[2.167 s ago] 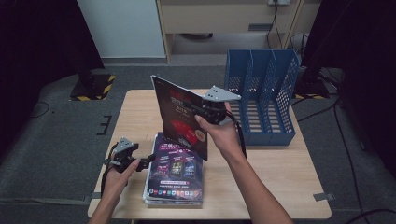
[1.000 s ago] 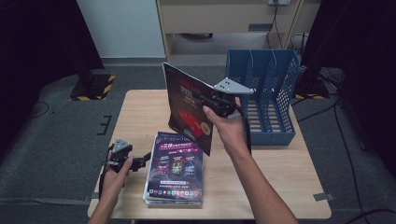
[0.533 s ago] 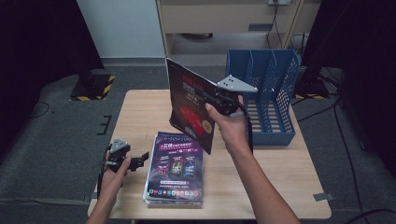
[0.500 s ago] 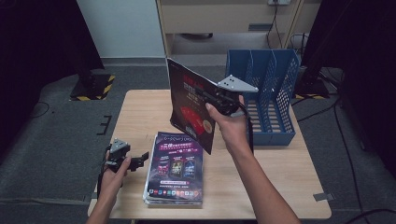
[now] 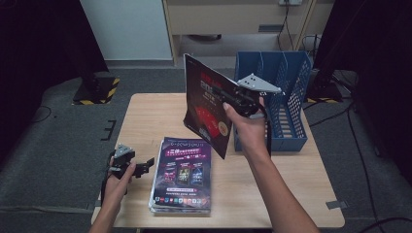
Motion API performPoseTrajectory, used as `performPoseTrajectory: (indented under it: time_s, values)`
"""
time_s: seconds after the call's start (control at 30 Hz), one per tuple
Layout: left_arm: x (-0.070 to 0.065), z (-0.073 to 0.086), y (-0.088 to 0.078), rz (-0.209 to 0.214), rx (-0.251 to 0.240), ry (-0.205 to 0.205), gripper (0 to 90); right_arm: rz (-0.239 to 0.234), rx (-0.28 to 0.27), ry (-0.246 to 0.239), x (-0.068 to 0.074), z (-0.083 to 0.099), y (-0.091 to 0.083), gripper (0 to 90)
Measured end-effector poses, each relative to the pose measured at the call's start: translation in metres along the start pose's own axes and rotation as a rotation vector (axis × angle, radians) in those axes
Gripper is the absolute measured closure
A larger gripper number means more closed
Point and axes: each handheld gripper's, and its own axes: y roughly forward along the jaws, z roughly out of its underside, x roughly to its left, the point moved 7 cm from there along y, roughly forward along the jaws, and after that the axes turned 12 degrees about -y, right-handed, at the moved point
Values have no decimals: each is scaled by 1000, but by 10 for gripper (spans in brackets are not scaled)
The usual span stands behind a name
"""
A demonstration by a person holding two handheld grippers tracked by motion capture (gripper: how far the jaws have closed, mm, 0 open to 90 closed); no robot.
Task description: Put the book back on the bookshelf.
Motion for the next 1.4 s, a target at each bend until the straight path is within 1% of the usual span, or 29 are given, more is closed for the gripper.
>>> performPoseTrajectory:
  time_s: [0.03,0.1,0.23,0.27,0.43,0.53,0.63,0.73,0.93,0.97,1.1,1.2,1.33,1.4]
  values:
    - [0,0,0,1,-1,-4,57,6,-4,9,-2,-2,-2,870]
    - [0,0,-1,3,-3,-1,57,17,-4,16,-6,-5,-5,869]
    - [-1,0,-1,0,-3,0,59,36,1,18,-13,-11,-11,870]
    - [0,0,0,-1,-1,1,59,42,1,12,-16,-13,-12,870]
    - [0,-1,-2,3,-7,-3,59,75,-20,25,-28,-22,-22,869]
    - [-1,0,-1,1,-2,2,59,95,-20,31,-34,-28,-30,870]
    - [-2,0,-1,4,-2,10,59,114,-27,31,-41,-33,-36,869]
    - [-1,0,-2,-1,-2,12,59,131,-26,16,-49,-37,-42,870]
    - [1,-1,-5,-7,-11,7,59,179,-19,42,-64,-36,-55,869]
    - [1,-1,-5,-6,-10,8,60,185,-16,39,-65,-36,-57,870]
    - [0,0,-3,-5,-5,9,60,202,-20,44,-72,-38,-63,870]
    - [0,-1,-3,-3,-7,14,61,215,-10,49,-77,-36,-66,870]
    - [1,-1,-4,-3,-6,15,61,225,-1,39,-81,-34,-70,870]
    - [2,-1,-4,-6,-9,12,61,229,3,46,-83,-33,-73,869]
